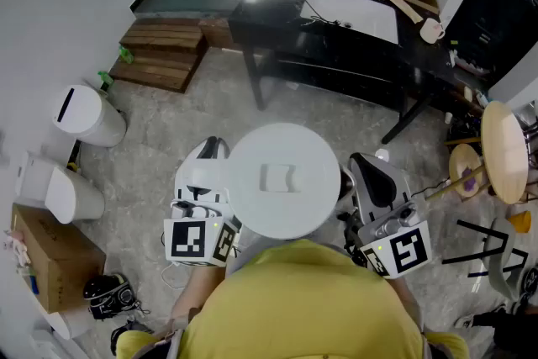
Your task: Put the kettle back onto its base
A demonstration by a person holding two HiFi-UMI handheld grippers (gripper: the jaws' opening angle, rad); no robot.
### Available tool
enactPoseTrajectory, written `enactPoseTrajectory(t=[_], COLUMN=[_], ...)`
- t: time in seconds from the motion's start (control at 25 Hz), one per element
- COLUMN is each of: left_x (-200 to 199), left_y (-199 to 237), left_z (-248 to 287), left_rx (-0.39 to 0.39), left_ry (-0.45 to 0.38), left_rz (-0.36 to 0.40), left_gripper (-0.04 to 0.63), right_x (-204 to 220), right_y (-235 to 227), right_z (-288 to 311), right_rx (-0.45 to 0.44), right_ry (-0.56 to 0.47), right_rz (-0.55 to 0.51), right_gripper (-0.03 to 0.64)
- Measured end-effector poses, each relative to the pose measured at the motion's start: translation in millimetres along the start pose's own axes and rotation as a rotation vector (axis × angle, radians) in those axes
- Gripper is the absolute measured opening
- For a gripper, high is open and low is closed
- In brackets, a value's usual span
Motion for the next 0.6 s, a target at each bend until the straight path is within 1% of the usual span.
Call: enactPoseTrajectory(t=[0.28,0.4,0.6], left_x=[3,0,1], left_y=[9,18,31], left_z=[8,10,16], left_rx=[0.02,0.034,0.062], left_ry=[-0.008,-0.007,-0.006], left_rz=[-0.007,-0.003,-0.021], left_gripper=[0.043,0.043,0.043], right_x=[4,1,2], right_y=[6,12,20], right_z=[9,16,23], right_rx=[0.012,0.031,0.073], right_ry=[-0.006,-0.009,-0.036], right_rz=[0.003,0.002,0.018], right_gripper=[0.009,0.009,0.009])
Point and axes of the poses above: the fingertips, and each gripper's own axes: z forward along the fingers, y to its left, x out of its underside, the point moved 4 cm from there along -z, backward along the fingers, and after that the axes turned 6 degrees about -y, right-handed, at the moved point
